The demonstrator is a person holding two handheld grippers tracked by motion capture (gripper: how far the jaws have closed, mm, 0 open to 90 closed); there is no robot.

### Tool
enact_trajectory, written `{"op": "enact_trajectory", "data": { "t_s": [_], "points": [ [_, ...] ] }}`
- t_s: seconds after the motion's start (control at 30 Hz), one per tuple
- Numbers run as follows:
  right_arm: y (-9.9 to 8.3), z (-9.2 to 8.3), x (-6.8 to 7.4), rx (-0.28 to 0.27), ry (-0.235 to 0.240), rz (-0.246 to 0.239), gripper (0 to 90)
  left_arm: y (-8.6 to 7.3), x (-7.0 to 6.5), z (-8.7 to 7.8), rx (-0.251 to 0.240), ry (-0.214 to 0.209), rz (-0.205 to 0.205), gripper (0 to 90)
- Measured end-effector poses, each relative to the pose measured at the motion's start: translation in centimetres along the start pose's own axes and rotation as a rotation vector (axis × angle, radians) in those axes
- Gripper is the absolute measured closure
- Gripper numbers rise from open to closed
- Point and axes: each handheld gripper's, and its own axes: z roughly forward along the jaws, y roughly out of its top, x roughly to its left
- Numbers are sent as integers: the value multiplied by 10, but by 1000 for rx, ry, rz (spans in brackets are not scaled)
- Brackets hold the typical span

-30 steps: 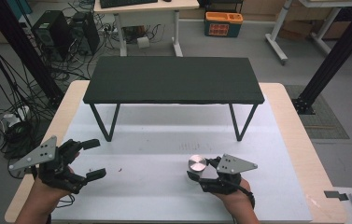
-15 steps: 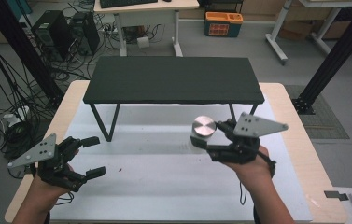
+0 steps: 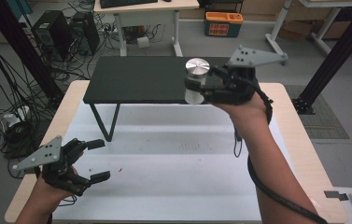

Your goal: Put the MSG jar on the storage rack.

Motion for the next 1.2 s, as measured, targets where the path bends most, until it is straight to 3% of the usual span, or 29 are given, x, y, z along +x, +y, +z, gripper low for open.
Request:
{"op": "enact_trajectory", "data": {
  "t_s": [0.23, 0.37, 0.53, 0.63, 0.8, 1.13, 1.2],
  "points": [
    [10, 30, -13, 18, -72, 6, 422, 4, -3, -1, 1, -2, 15, 71],
    [5, 40, -20, 13, -94, 39, 422, 4, -6, -3, -2, -1, 21, 71],
    [-7, 60, -30, 45, -163, 71, 419, 2, -7, -3, -12, -15, 23, 71],
    [-15, 65, -35, 49, -178, 98, 420, 3, -10, -1, -7, -14, 34, 71],
    [-24, 66, -38, 44, -186, 96, 422, 3, -12, 2, -7, -29, 44, 71],
    [-24, 67, -39, 46, -180, 87, 419, 5, -12, 4, -24, -46, 54, 72],
    [-29, 67, -39, 19, -183, 107, 267, 5, -12, 4, -23, -46, 54, 72]
  ]
}}
